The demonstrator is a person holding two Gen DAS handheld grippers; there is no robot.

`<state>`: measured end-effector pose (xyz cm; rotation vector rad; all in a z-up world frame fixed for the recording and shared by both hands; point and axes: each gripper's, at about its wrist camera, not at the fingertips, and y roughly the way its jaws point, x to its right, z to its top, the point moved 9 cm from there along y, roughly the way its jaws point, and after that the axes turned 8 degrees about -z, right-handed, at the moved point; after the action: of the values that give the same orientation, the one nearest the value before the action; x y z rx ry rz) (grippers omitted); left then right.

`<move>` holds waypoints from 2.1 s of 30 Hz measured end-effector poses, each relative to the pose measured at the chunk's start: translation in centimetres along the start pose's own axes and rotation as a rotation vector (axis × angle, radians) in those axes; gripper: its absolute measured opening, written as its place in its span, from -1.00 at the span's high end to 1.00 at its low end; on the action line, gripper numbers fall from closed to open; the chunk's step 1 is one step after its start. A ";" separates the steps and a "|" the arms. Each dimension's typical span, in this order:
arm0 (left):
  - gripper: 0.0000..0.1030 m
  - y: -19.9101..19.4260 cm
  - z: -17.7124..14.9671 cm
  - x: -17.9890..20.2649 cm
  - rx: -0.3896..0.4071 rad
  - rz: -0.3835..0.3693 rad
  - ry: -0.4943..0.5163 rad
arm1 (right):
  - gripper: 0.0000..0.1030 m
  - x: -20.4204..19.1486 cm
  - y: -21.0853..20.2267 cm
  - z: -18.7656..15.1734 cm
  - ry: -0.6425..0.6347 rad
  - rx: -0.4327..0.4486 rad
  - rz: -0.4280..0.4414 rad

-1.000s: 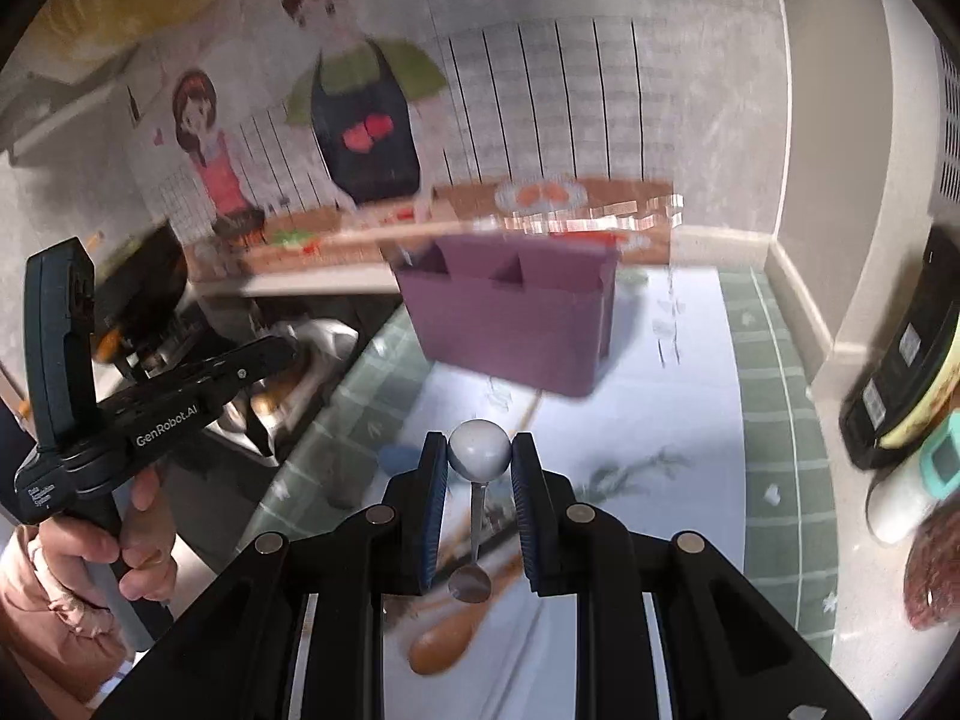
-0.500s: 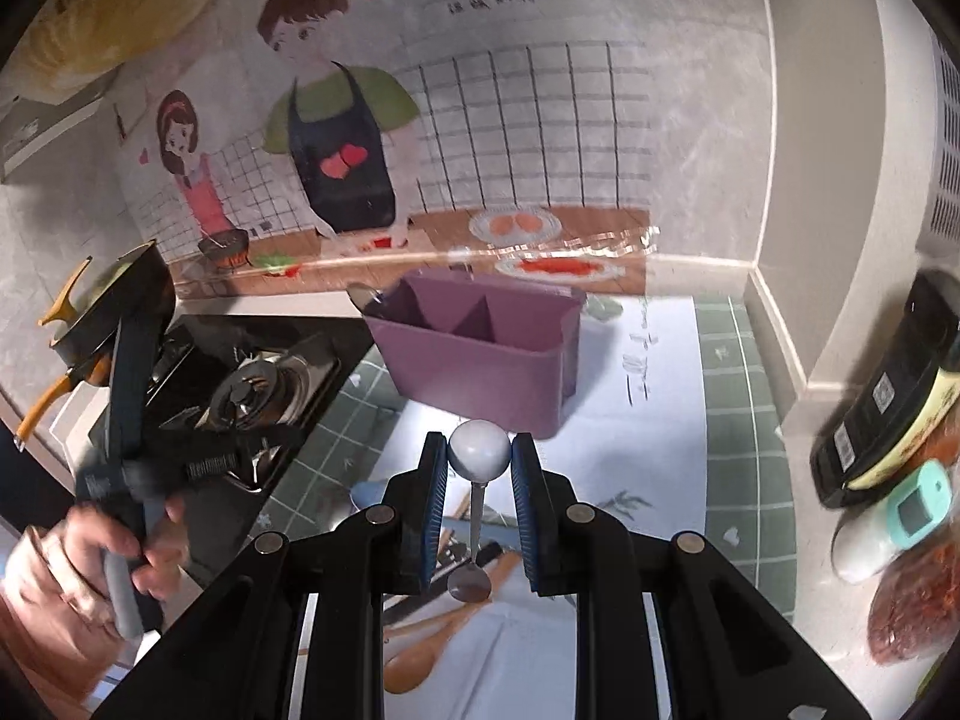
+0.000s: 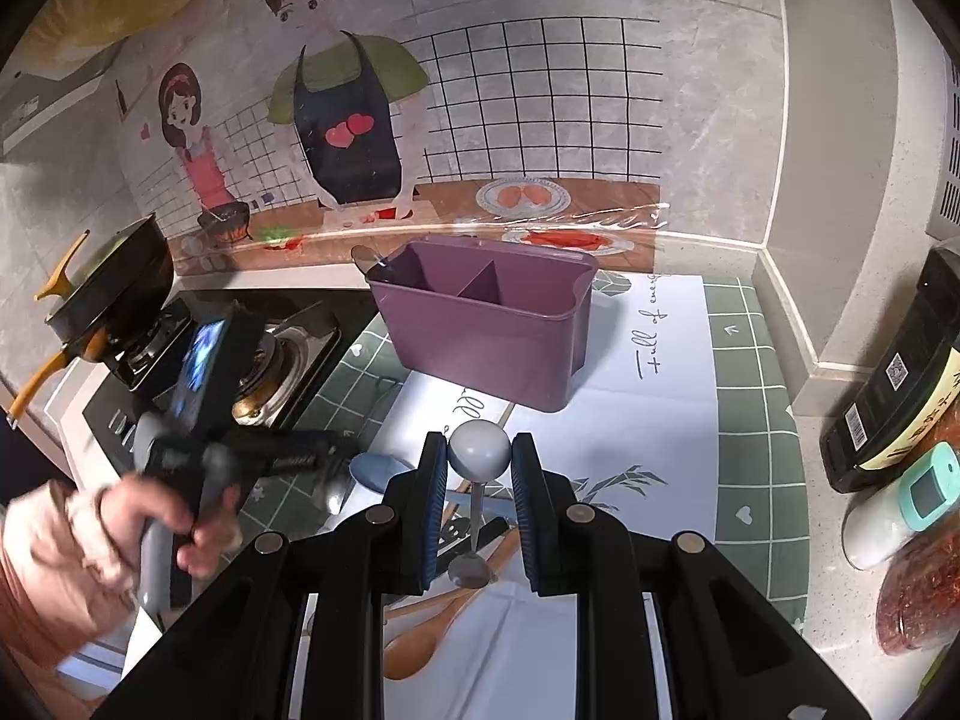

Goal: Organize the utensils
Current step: 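Carry both held spoons up over the purple holder, then drop both spoons into the purple holder by opening both tools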

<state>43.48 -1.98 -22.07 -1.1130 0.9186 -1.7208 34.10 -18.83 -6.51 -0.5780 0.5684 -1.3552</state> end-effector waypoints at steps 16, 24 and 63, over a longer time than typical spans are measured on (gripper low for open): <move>0.89 -9.0 -0.6 3.4 0.454 -0.033 0.090 | 0.61 -0.8 -0.3 0.6 -0.029 0.027 -0.008; 0.89 -20.1 4.8 7.5 0.771 -0.136 0.158 | 0.61 -1.0 -1.8 3.6 0.004 0.086 0.043; -0.42 -13.6 2.7 0.0 0.654 0.029 -0.039 | -1.00 2.6 5.2 8.1 0.003 0.177 -0.101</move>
<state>42.31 2.51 -9.00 -0.6852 0.2937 -1.7779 43.64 -20.35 -4.20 -0.4656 0.4200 -1.4852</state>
